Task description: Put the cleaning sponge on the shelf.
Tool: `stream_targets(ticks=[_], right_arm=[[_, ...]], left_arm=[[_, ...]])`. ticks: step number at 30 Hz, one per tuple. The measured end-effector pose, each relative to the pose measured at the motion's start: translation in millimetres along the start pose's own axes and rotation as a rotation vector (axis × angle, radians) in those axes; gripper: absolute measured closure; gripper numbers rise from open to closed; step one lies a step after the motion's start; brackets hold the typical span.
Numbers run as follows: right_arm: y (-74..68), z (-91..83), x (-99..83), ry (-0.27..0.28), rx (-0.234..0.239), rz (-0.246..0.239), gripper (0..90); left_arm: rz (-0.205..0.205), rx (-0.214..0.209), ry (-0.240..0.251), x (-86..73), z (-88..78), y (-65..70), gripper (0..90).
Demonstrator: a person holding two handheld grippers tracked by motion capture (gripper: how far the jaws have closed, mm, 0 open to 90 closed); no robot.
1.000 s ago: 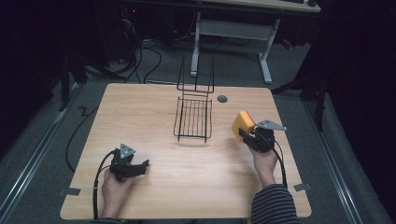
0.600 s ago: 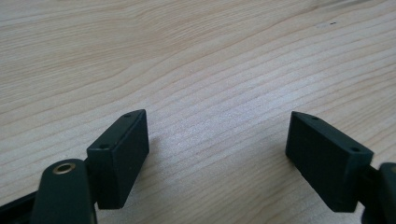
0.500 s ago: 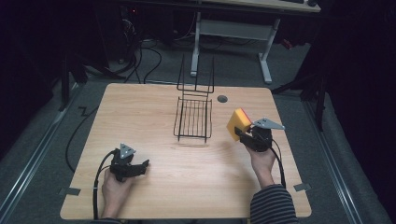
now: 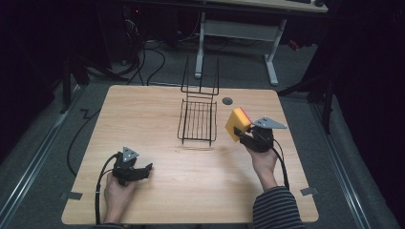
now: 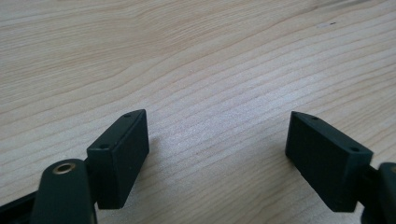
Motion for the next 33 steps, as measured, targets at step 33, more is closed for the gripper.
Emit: stream_targets(ticks=[33], right_arm=[[-46.4, 27.8, 24.0, -0.004, 0.099, -0.050, 61.1]], left_arm=[[0.001, -0.004, 0.001, -0.2, -0.3, 0.0, 22.2]])
Point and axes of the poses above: each handheld gripper's, and its own axes: z roughly forward along the jaws, x roughly out of its top, y roughly to its right, the point moved 8 cm from there along z, roughly forward along the jaws, and after that the axes turned 9 degrees about z, right-handed, at the moved point
